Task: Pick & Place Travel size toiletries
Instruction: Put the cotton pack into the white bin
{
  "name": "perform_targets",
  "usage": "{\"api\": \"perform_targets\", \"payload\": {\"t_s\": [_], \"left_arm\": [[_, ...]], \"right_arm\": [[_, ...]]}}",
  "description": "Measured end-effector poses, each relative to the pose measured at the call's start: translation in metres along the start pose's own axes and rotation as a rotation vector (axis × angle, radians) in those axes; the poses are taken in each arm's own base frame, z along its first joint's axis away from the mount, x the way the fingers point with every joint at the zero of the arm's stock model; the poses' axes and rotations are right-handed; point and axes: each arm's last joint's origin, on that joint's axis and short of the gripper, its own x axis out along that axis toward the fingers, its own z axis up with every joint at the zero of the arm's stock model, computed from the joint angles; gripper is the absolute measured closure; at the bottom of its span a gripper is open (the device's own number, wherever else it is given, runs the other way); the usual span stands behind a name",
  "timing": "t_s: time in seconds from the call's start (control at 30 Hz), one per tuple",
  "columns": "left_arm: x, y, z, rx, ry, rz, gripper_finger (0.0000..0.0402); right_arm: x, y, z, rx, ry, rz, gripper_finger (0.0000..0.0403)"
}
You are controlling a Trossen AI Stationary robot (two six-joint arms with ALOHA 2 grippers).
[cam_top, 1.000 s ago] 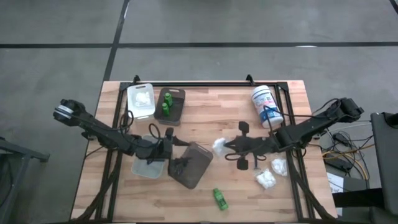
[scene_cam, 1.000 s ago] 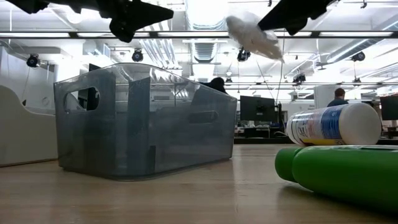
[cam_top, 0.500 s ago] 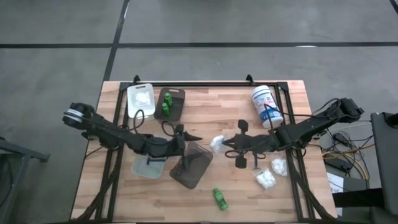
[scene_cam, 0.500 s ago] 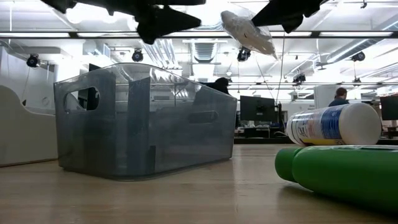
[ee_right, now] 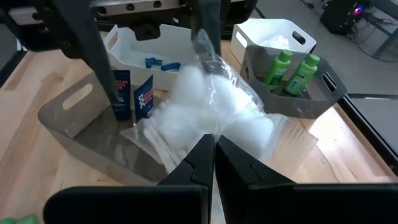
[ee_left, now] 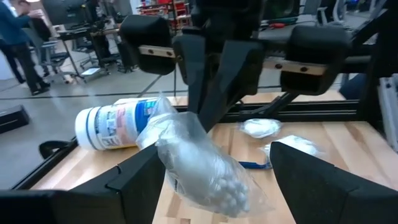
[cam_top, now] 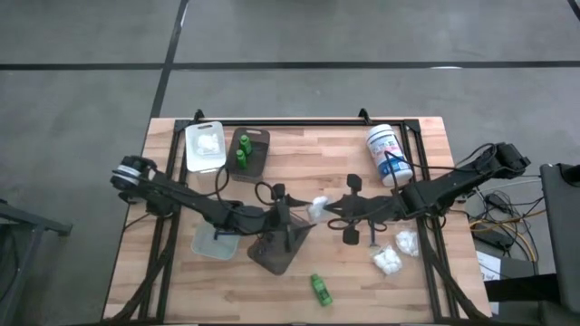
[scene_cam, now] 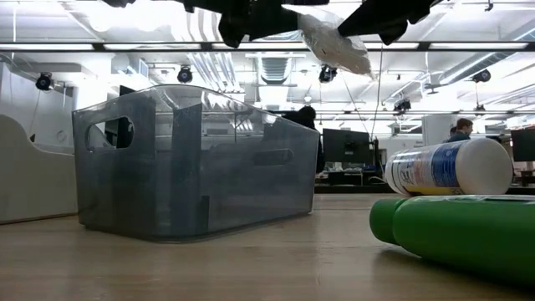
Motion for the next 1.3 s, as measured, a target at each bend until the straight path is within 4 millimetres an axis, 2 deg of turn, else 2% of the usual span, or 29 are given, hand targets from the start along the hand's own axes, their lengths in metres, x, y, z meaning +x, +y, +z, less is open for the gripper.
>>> {"api": "perform_targets", "payload": {"t_s": [0.23, 0.67, 1.0, 1.1, 1.3], "left_arm": [[0.0, 0.002, -0.001, -0.001, 0.004, 0.025, 0.0139], [0.0, 0.003, -0.004, 0.009, 0.023, 0.058, 0.0293], [-0.001, 0.004, -0.009, 0.018, 0.04, 0.058, 0.0378], [-0.001, 0.004, -0.009, 0.02, 0.041, 0.058, 0.0395], [-0.001, 0.005, -0.011, 0.033, 0.061, 0.076, 0.0393]], "right_arm": [[0.0, 0.0, 0.0, -0.006, 0.0, 0.001, 0.0394], [0.0, 0.0, 0.0, -0.004, 0.0, 0.001, 0.0394], [0.0, 0.0, 0.0, -0.004, 0.001, 0.009, 0.0393], [0.0, 0.0, 0.0, -0.008, 0.001, 0.009, 0.038], [0.0, 0.0, 0.0, -0.011, 0.002, 0.011, 0.0323]]}}
